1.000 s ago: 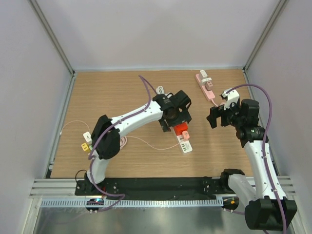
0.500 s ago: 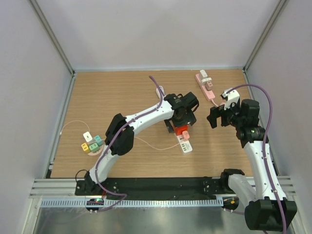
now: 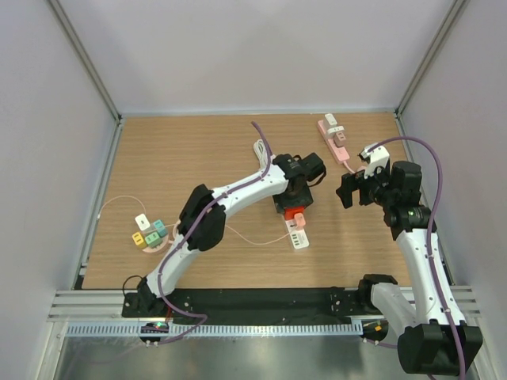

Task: Pull the plug off the socket

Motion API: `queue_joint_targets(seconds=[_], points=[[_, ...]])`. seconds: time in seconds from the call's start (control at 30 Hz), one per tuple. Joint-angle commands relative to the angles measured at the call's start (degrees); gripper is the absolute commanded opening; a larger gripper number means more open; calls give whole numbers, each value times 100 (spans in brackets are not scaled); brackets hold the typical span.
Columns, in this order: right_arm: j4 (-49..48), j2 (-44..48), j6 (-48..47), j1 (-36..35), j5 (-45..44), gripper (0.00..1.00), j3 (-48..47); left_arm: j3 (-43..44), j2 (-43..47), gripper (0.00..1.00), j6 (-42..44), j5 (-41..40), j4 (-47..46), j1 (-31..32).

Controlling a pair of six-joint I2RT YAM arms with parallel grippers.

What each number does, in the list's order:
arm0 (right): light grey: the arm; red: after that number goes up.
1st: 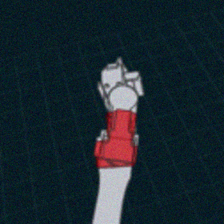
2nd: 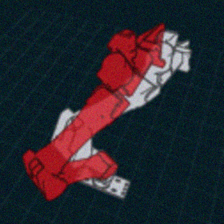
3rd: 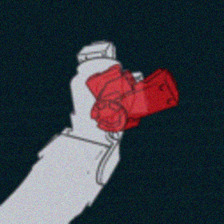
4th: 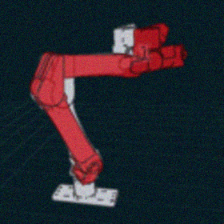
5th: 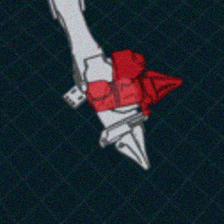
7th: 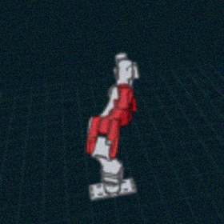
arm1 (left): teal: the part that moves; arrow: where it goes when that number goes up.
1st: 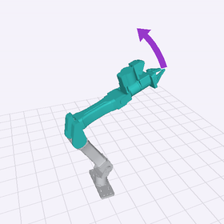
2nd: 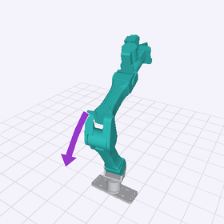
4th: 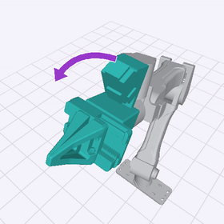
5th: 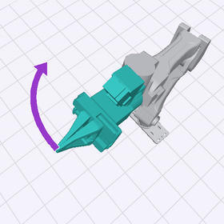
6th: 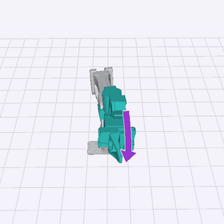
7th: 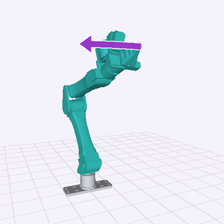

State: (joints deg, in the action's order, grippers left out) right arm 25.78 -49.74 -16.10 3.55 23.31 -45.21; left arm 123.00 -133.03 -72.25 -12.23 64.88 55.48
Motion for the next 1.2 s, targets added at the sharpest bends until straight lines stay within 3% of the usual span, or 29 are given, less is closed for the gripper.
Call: queue_joint_targets(seconds=[0.0, 0.03, 0.13, 0.17, 0.27, 0.4, 0.53, 0.7, 0.87, 1.17], points=[[-73, 52, 54, -4, 112, 100, -190, 181, 110, 17, 614, -210, -88, -46], [-56, 34, 63, -4, 165, 100, -190, 76, 180, 0, 807, -149, -185, -55], [41, -89, 151, -4, 682, 100, -199, -485, 864, 0, 1212, -166, -948, -108], [76, -202, 177, -4, 849, 100, -207, -1340, 1136, 0, 1283, -122, -1377, -117], [216, -483, 274, -4, 1727, 100, -251, -3195, 2524, 0, 1222, 237, -4026, -266], [445, -1159, 423, -12, 2905, 100, -339, -4465, 3493, 0, 713, 581, -5465, -608], [288, -1564, 808, -100, 3792, 100, -269, -4916, 3872, 0, 239, 713, -6048, -793], [-396, -1759, 1450, -355, 4076, 99, -58, -5075, 3881, 0, -184, 704, -6645, -829], [-741, -1925, 1829, -812, 3620, 100, 56, -5032, 3776, 0, -474, 801, -7085, -829], [-636, -1847, 1680, -838, 2478, 99, -41, -4996, 3820, 0, -562, 871, -7156, -820]])
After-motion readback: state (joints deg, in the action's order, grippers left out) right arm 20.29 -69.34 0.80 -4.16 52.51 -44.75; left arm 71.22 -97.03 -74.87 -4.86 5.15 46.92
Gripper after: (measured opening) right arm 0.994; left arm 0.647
